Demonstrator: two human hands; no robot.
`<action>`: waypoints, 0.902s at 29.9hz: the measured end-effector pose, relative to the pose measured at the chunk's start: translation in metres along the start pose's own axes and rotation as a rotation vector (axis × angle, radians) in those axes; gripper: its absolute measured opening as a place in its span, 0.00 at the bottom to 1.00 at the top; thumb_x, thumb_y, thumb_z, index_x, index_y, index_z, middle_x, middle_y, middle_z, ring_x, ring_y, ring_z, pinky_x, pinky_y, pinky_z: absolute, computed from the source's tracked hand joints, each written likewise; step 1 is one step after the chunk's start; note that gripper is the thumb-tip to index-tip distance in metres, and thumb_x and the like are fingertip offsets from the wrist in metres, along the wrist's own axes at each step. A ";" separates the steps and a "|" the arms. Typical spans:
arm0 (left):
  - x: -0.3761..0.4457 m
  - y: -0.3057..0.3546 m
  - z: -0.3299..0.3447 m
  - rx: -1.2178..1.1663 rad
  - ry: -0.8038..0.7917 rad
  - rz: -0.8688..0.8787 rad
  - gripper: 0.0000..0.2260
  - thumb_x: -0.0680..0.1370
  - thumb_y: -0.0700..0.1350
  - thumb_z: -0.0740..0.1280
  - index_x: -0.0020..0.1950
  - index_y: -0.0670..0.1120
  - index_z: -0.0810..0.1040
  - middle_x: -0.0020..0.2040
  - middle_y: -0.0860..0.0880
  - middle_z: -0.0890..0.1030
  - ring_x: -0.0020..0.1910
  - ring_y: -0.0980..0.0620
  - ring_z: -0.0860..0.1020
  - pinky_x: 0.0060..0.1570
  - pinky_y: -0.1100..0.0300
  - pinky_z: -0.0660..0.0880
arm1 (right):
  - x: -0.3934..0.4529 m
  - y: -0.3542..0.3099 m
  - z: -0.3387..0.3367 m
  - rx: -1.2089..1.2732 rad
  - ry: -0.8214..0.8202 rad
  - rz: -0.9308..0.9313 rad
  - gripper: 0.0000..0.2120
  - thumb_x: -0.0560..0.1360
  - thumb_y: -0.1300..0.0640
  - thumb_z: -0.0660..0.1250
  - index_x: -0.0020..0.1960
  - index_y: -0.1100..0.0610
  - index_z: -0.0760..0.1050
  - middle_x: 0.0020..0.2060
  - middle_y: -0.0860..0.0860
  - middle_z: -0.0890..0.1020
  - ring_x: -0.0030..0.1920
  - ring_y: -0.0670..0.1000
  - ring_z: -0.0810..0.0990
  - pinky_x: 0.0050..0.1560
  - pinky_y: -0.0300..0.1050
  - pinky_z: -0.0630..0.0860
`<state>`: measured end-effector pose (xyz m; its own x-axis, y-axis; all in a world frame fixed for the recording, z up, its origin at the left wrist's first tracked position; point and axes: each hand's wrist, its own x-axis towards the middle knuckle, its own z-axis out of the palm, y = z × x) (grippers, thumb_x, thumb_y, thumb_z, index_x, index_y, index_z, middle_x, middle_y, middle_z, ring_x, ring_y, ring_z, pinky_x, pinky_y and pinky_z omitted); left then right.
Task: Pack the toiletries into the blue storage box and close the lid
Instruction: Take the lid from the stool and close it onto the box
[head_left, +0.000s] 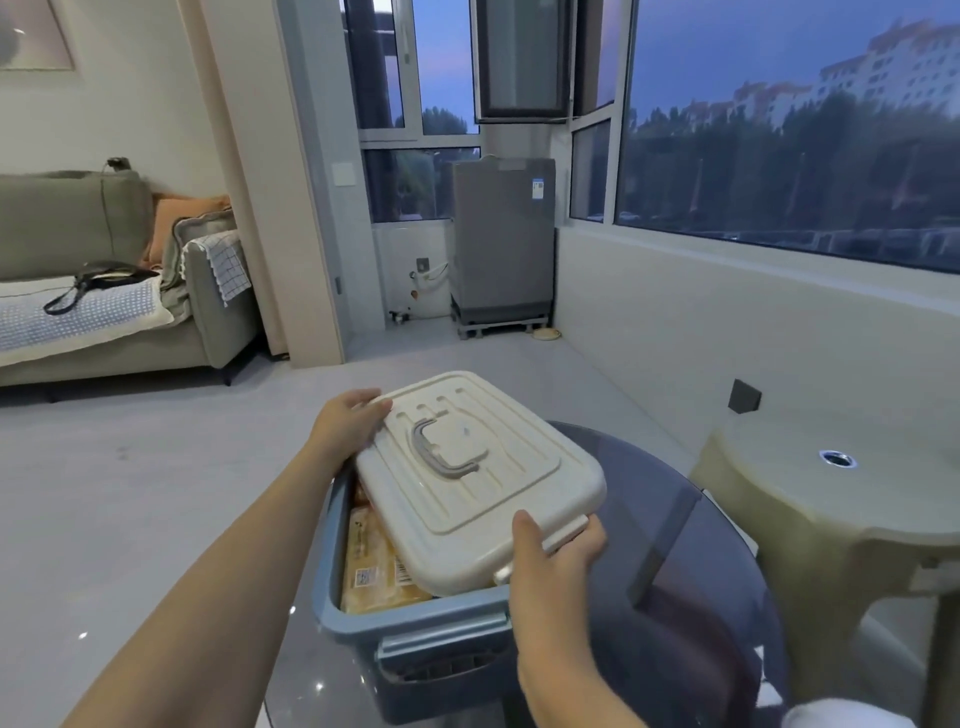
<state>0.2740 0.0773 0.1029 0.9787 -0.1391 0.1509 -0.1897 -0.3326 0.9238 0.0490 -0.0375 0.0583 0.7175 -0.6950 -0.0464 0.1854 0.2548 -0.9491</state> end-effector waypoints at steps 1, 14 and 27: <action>0.003 -0.002 0.001 -0.006 0.006 -0.003 0.17 0.76 0.43 0.68 0.64 0.39 0.76 0.38 0.51 0.78 0.34 0.57 0.74 0.24 0.78 0.69 | 0.002 0.003 0.002 0.004 0.034 -0.020 0.28 0.75 0.56 0.64 0.66 0.40 0.52 0.50 0.38 0.74 0.47 0.42 0.76 0.38 0.34 0.73; -0.008 -0.026 -0.020 0.030 0.212 -0.149 0.20 0.75 0.51 0.65 0.61 0.40 0.75 0.60 0.37 0.77 0.58 0.38 0.77 0.57 0.45 0.74 | 0.103 -0.018 -0.011 -0.315 -0.140 -0.077 0.18 0.74 0.56 0.62 0.63 0.55 0.66 0.48 0.45 0.78 0.45 0.42 0.76 0.36 0.37 0.70; -0.040 -0.036 -0.026 -0.147 0.352 -0.188 0.18 0.76 0.47 0.65 0.64 0.42 0.73 0.62 0.42 0.76 0.57 0.43 0.75 0.55 0.51 0.72 | 0.157 -0.049 -0.004 -0.679 -0.316 -0.038 0.08 0.75 0.52 0.62 0.46 0.57 0.73 0.42 0.53 0.78 0.38 0.49 0.75 0.34 0.43 0.70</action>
<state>0.2434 0.1196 0.0725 0.9670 0.2469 0.0622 -0.0169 -0.1813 0.9833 0.1503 -0.1620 0.0966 0.8963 -0.4432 -0.0156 -0.1684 -0.3075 -0.9365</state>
